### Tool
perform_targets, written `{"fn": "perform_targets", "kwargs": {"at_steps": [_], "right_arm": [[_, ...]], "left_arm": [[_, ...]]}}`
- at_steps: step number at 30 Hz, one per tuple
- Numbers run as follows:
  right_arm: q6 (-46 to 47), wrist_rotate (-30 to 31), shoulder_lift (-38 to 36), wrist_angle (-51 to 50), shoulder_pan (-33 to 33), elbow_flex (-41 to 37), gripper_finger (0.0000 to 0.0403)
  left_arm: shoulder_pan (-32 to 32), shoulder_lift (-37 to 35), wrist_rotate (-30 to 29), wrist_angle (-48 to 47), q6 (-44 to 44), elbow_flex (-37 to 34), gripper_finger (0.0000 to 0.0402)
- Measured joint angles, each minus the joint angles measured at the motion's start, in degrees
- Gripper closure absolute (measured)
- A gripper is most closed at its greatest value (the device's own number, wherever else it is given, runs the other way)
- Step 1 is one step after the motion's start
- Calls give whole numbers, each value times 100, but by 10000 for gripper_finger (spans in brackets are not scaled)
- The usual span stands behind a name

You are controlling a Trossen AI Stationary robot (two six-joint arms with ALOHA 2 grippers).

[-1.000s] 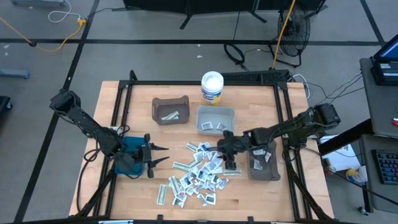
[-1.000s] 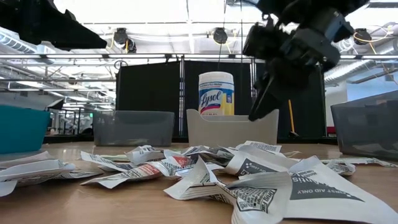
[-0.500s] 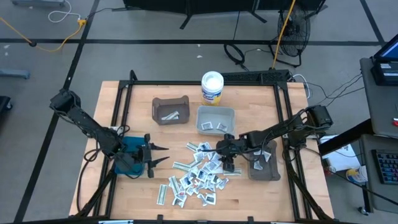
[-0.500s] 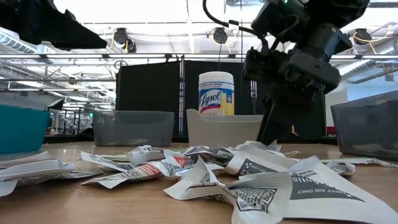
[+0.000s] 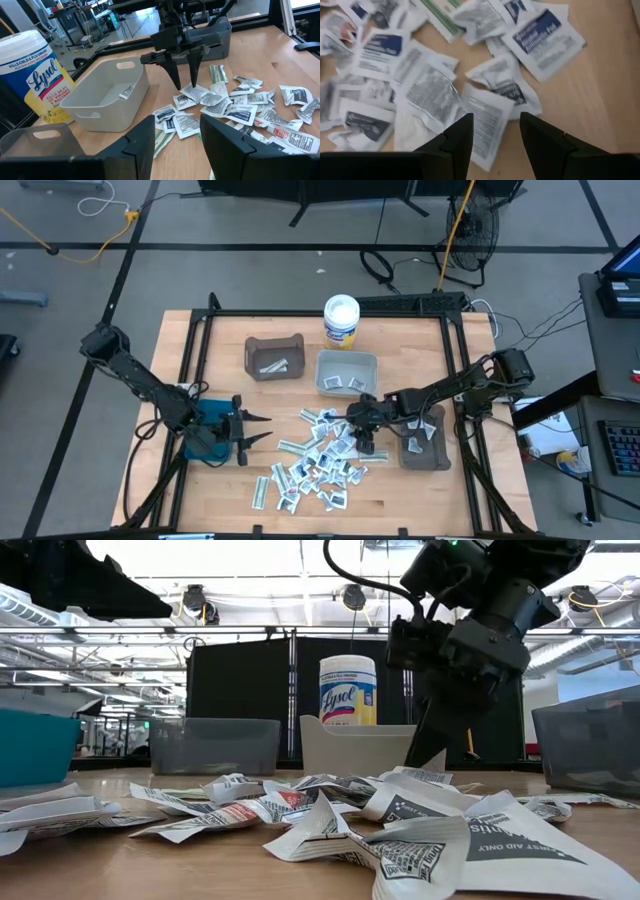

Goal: Pick & Place First Aid Supplies
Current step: Put the blue alcohol pad into the bottom black bin

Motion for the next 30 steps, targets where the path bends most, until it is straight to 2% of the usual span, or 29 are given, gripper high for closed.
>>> {"fn": "perform_targets", "kwargs": {"at_steps": [3, 25, 30], "right_arm": [[-2, -205, 46, 134, 2, 0, 248], [-23, -291, 105, -99, 164, -7, 248], [-88, -313, 105, -116, 175, -7, 266]], "left_arm": [[0, 0, -2, 0, -2, 0, 241], [0, 0, -4, -20, 2, 4, 240], [0, 0, -4, -20, 4, 4, 241]]}}
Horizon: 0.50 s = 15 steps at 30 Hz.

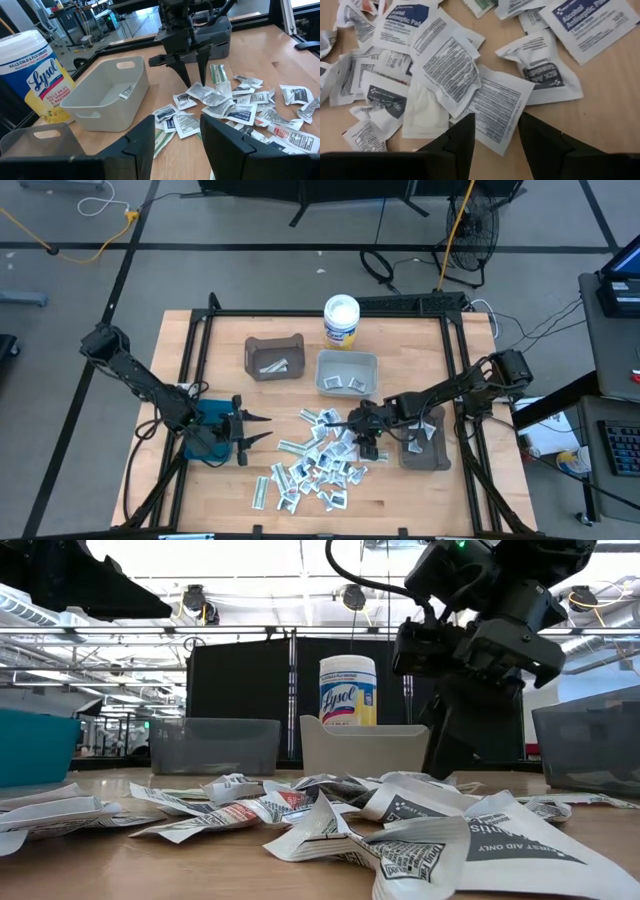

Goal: Pick & Place First Aid Supplies
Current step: Put the blue alcohol pad into the bottom black bin

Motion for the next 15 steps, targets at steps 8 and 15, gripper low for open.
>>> {"fn": "perform_targets", "kwargs": {"at_steps": [8, 15], "right_arm": [[-205, 7, 0, -35, -7, 0, 343], [-360, 65, 0, -166, -7, 0, 398]], "left_arm": [[0, 0, 0, 0, -2, 0, 241], [0, 0, 0, -2, 0, 0, 241]]}}
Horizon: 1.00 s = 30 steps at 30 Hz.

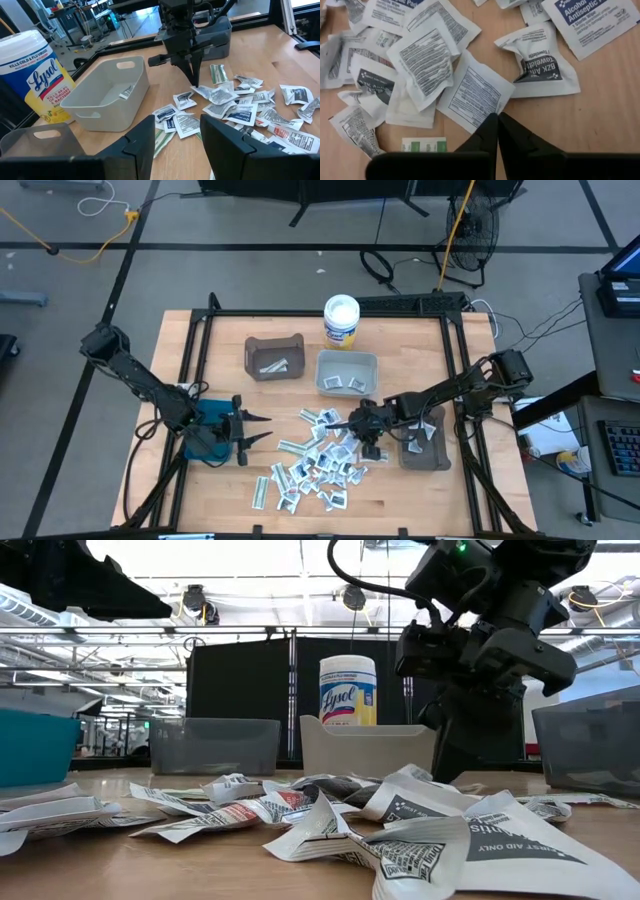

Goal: Pick & Place First Aid Supplies
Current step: Put the blue alcohol pad into the bottom black bin

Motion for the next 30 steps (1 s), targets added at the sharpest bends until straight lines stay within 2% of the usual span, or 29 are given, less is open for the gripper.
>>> {"fn": "perform_targets", "kwargs": {"at_steps": [19, 30], "right_arm": [[-65, 123, -71, 10, 0, 0, 402], [-342, 701, -994, -223, 113, 1, 403]], "left_arm": [[0, 0, 0, -41, -4, 0, 241], [2, 0, 0, -76, -22, 0, 241]]}}
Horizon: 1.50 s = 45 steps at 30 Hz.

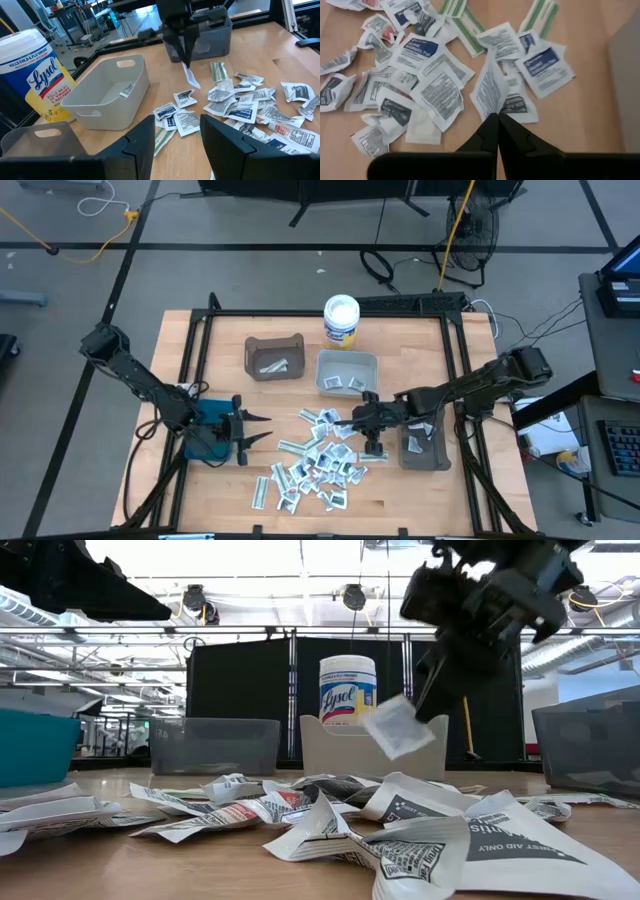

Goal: Pick & Place First Aid Supplies
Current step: Put the blue alcohol pad into the bottom black bin

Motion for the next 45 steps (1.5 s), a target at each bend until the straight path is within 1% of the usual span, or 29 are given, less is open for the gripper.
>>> {"fn": "perform_targets", "kwargs": {"at_steps": [5, 11, 20, 23, 25, 28, 31, 34, 38, 45], "right_arm": [[-27, 404, -377, -223, 110, 1, 403], [-25, 729, -622, -327, 266, 1, 403], [25, 749, -663, -489, 338, 1, 403], [71, 747, -687, -698, 355, 1, 403], [205, 816, -800, -993, 408, 0, 403], [459, 1091, -1027, -1523, 547, 1, 403], [726, 1460, -1370, -1895, 741, -3, 403], [966, 1654, -1728, -2270, 980, 1, 403], [1407, 1788, -2200, -2917, 1320, 1, 403], [2623, 1796, -2740, -4341, 1999, 1, 403]], "left_arm": [[0, 0, 0, 0, -6, 0, 241], [0, 0, 0, -2, -48, 0, 241], [7, 2, -1, -40, -114, 0, 241], [7, 2, 0, -42, -126, 0, 241], [6, 2, 0, -53, -129, 0, 241], [4, 2, -2, -72, -129, 0, 241], [9, 2, 1, -79, -132, 0, 241], [12, 2, 2, -81, -148, 0, 241], [20, 2, 2, -76, -179, 0, 241], [22, 2, 4, -74, -242, 0, 241]]}}
